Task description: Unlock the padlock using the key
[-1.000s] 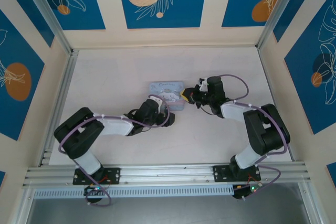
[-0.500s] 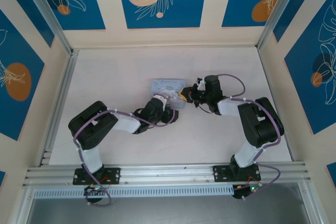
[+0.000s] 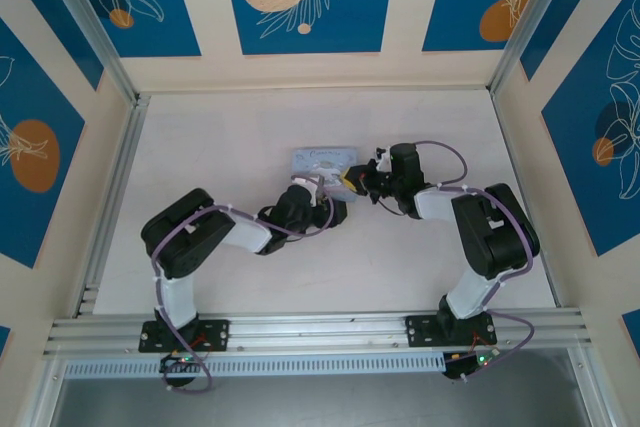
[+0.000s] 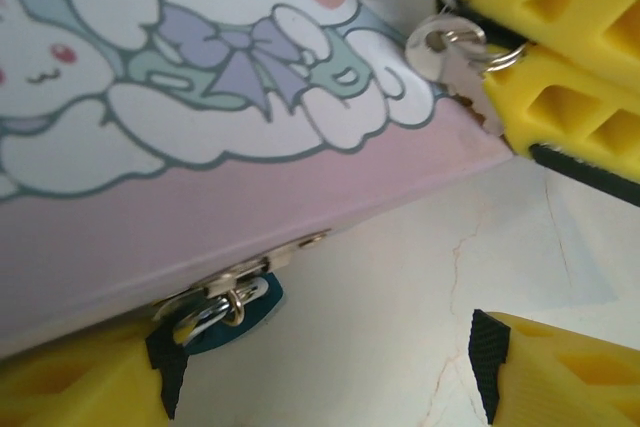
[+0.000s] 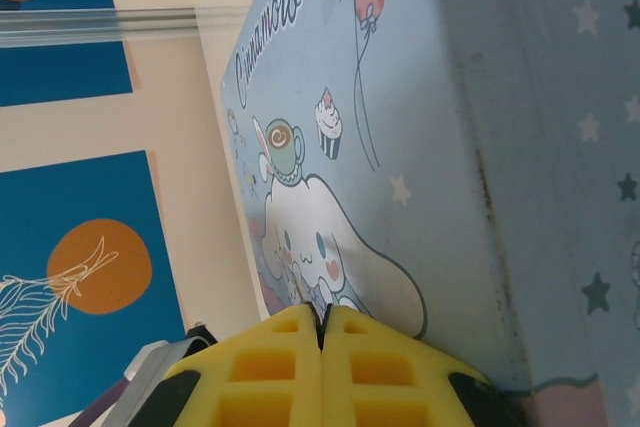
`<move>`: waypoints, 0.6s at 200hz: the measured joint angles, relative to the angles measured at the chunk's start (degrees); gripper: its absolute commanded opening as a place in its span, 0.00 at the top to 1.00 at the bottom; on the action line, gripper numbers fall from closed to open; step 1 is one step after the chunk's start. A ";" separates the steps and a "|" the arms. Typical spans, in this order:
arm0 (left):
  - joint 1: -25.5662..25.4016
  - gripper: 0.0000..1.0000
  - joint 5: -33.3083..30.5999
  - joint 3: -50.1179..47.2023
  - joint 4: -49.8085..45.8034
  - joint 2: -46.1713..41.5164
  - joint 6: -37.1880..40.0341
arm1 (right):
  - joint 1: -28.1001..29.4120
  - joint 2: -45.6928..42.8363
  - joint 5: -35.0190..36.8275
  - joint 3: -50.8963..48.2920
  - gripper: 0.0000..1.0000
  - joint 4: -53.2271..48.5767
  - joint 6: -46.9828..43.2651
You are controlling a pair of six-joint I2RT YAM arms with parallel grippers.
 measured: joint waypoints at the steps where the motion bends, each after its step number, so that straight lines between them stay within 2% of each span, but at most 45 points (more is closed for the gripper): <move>1: 0.00 0.25 0.00 0.00 0.07 0.00 -0.07 | 0.00 0.02 0.00 0.00 1.00 0.02 0.00; 48: -0.02 0.26 -0.63 1.05 1.44 1.38 -1.38 | -0.52 0.52 -0.22 0.00 1.00 1.14 0.22; 76: -0.02 0.29 -0.66 1.29 2.43 1.95 -1.97 | -0.57 0.79 -0.20 0.00 1.00 1.77 0.44; 120: -0.02 0.31 -1.01 0.11 7.32 2.27 -7.78 | -0.76 0.83 -0.17 0.00 1.00 1.90 0.46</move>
